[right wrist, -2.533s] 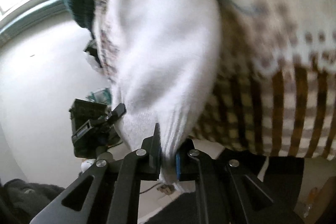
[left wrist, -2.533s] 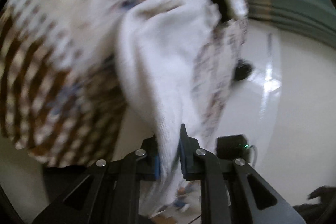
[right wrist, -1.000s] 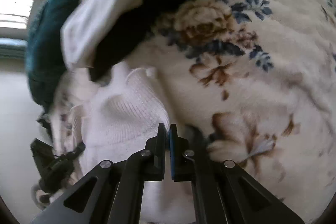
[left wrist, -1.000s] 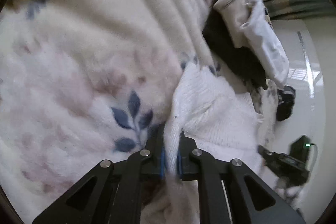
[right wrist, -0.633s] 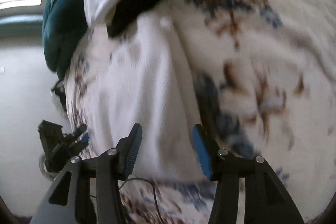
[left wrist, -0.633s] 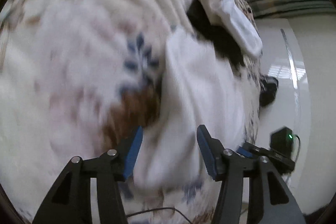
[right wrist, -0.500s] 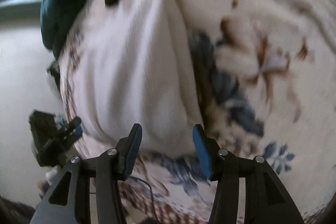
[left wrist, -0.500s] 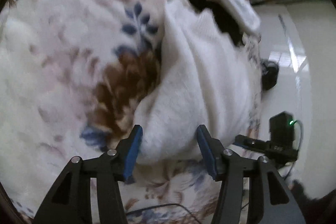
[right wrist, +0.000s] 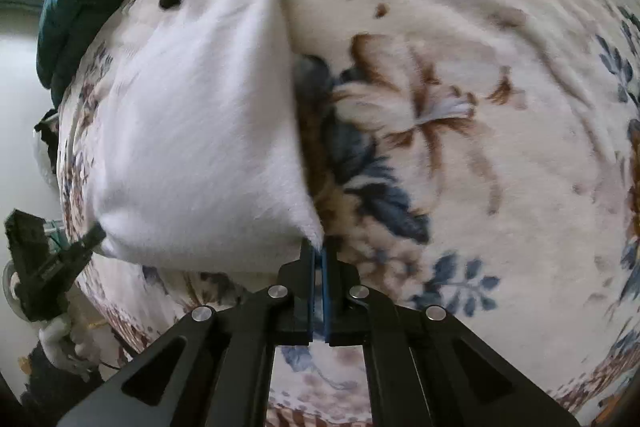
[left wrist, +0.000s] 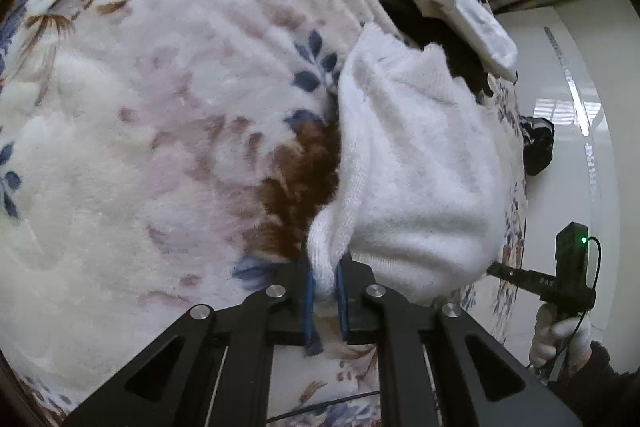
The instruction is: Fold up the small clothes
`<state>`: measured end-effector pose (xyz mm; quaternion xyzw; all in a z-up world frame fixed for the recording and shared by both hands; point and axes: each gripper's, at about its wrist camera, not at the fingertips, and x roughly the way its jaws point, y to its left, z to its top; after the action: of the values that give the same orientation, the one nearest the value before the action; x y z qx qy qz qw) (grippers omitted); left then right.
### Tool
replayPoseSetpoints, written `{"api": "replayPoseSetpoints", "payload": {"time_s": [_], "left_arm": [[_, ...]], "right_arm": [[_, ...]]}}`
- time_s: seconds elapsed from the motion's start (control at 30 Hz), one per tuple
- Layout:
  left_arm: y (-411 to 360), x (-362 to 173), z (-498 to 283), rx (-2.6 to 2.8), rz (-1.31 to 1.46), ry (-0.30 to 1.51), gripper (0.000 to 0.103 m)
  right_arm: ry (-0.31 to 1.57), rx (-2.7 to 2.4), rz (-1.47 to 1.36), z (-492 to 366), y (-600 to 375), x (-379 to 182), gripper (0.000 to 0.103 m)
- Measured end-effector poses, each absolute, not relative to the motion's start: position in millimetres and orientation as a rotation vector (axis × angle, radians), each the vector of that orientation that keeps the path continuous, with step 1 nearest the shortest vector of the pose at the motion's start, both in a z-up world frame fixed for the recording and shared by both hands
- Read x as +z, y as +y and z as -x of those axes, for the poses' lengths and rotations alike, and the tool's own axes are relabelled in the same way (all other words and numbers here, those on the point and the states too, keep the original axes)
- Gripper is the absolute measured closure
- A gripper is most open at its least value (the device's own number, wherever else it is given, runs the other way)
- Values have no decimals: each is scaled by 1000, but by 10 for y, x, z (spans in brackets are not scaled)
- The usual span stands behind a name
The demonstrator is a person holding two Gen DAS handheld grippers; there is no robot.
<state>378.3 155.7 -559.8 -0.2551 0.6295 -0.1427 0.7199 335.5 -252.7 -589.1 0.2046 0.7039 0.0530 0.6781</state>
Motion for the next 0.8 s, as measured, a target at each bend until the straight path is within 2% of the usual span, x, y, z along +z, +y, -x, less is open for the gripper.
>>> {"api": "replayPoseSetpoints", "payload": {"time_s": [0.1, 0.17, 0.2, 0.23, 0.27, 0.3, 0.33, 0.37, 0.53, 0.63, 0.67, 0.7, 0.73, 0.77, 0.8], "left_arm": [[1530, -5636, -3735, -345, 578, 1430, 93], [1515, -5605, -3726, -357, 603, 1476, 80], [1528, -5541, -3732, -342, 607, 1485, 77], [1540, -5456, -3752, -350, 614, 1473, 72], [1542, -5368, -3794, -353, 614, 1453, 60], [1532, -5267, -3871, -349, 603, 1420, 54], [1514, -5203, -3955, -347, 592, 1392, 45], [1474, -5146, -4098, -358, 588, 1354, 44], [1095, -5355, -4940, -399, 509, 1313, 43], [795, -5694, -5366, -423, 444, 1361, 47], [717, -5793, -5451, -437, 421, 1383, 82], [665, -5838, -5490, -443, 397, 1400, 98], [638, -5815, -5497, -444, 388, 1395, 98], [632, -5731, -5481, -456, 386, 1366, 98], [660, -5588, -5446, -457, 390, 1321, 98]], "right_arm": [[1611, 125, -432, -3361, -2468, -5971, 101], [1675, 182, -515, -3393, -2448, -6072, 100], [1684, 193, -566, -3396, -2496, -6056, 100], [1673, 211, -601, -3414, -2557, -6005, 94], [1660, 202, -603, -3440, -2622, -5943, 83], [1634, 191, -605, -3478, -2715, -5856, 77], [1591, 194, -624, -3561, -2791, -5762, 64], [1555, 194, -638, -3637, -2846, -5693, 55], [1411, 195, -619, -4377, -2818, -5627, 53], [1391, 229, -558, -4865, -2628, -5718, 53], [1401, 244, -539, -4986, -2529, -5759, 53], [1412, 257, -513, -5086, -2446, -5797, 53], [1412, 255, -470, -5172, -2395, -5814, 71], [1401, 226, -419, -5242, -2327, -5814, 97], [1385, 201, -378, -5269, -2316, -5753, 98]]}}
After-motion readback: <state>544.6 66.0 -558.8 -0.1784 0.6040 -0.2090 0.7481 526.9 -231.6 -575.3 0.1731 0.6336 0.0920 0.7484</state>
